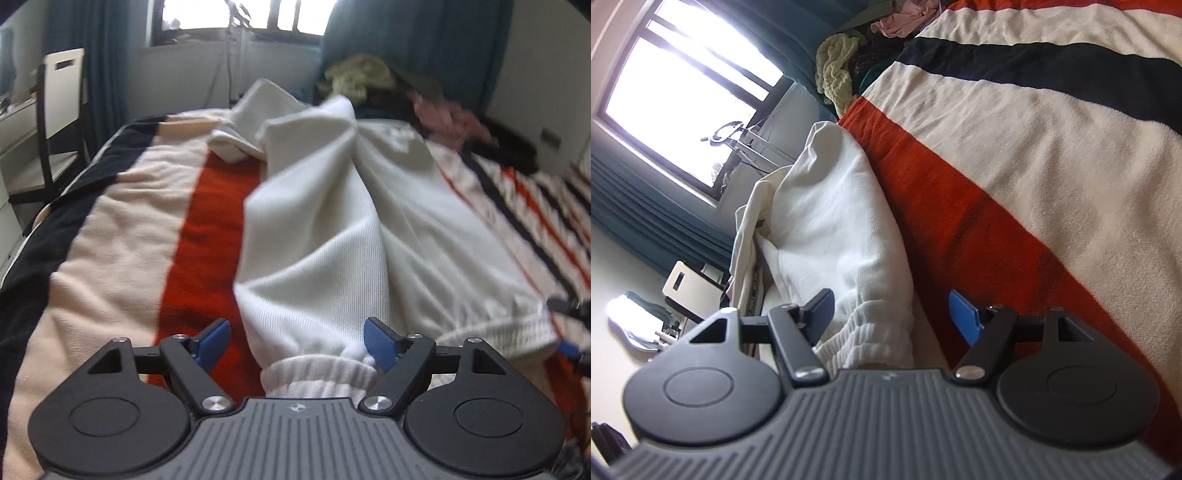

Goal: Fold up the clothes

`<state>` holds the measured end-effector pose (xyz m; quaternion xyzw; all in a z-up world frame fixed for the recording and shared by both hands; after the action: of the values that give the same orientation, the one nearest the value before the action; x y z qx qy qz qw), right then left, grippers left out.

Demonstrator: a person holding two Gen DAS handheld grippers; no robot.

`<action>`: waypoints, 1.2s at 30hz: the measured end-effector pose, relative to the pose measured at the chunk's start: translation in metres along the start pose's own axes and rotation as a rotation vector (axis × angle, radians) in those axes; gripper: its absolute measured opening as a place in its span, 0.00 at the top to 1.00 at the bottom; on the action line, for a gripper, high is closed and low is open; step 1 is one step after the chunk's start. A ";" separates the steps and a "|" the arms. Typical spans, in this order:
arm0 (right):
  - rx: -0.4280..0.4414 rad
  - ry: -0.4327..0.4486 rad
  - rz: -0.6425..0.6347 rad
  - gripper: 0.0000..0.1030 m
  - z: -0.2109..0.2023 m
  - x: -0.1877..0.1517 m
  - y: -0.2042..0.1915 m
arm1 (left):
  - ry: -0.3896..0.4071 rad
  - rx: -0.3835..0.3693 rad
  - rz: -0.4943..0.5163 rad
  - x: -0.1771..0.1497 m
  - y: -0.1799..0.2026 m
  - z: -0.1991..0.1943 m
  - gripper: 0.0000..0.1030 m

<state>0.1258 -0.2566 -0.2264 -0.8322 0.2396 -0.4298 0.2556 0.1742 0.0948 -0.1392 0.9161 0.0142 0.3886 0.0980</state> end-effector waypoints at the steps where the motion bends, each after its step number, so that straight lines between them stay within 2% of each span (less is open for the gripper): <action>1: -0.001 0.000 0.000 0.30 0.000 0.000 0.000 | 0.002 0.006 0.022 -0.002 0.004 0.000 0.22; 5: -0.007 0.002 0.002 0.30 0.000 0.000 0.002 | 0.031 0.015 0.094 -0.004 0.017 -0.007 0.19; 8: -0.011 0.003 -0.001 0.30 0.000 0.001 0.002 | -0.011 -0.045 0.080 -0.007 0.023 -0.008 0.18; 10: -0.011 0.004 -0.011 0.30 0.000 0.001 0.001 | -0.025 -0.059 0.085 -0.009 0.025 -0.008 0.17; 16: -0.004 0.003 -0.023 0.30 0.001 0.002 -0.002 | -0.075 0.029 0.102 -0.016 0.017 0.007 0.18; 20: -0.001 0.003 -0.021 0.30 0.002 0.001 -0.002 | -0.085 0.066 0.080 -0.017 0.007 0.012 0.27; 22: 0.000 0.003 -0.021 0.30 0.002 0.001 -0.002 | -0.085 0.073 0.062 -0.016 0.003 0.012 0.38; 24: 0.002 0.002 -0.024 0.30 0.002 0.001 -0.003 | -0.085 0.079 0.043 -0.015 -0.002 0.013 0.61; 30: 0.024 -0.005 -0.024 0.30 0.002 -0.001 -0.007 | -0.054 0.035 -0.040 -0.007 -0.009 0.006 0.74; 33: 0.045 -0.002 -0.027 0.30 0.002 -0.001 -0.010 | -0.020 -0.004 -0.112 0.001 -0.015 -0.002 0.76; 36: 0.076 0.003 -0.035 0.30 0.002 0.001 -0.017 | 0.016 -0.030 -0.231 0.012 -0.030 -0.011 0.77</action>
<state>0.1310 -0.2444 -0.2162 -0.8253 0.2086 -0.4444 0.2790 0.1761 0.1274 -0.1293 0.9035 0.1147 0.3823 0.1559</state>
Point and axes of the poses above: each gripper's, at about its wrist camera, not at the fingertips, and z roughly the way its jaws point, y to its right, x to its top, the point moved 10 cm from there along z, roughly the way its jaws point, and after that the axes turned 11 degrees about -z, right-handed, at the moved point
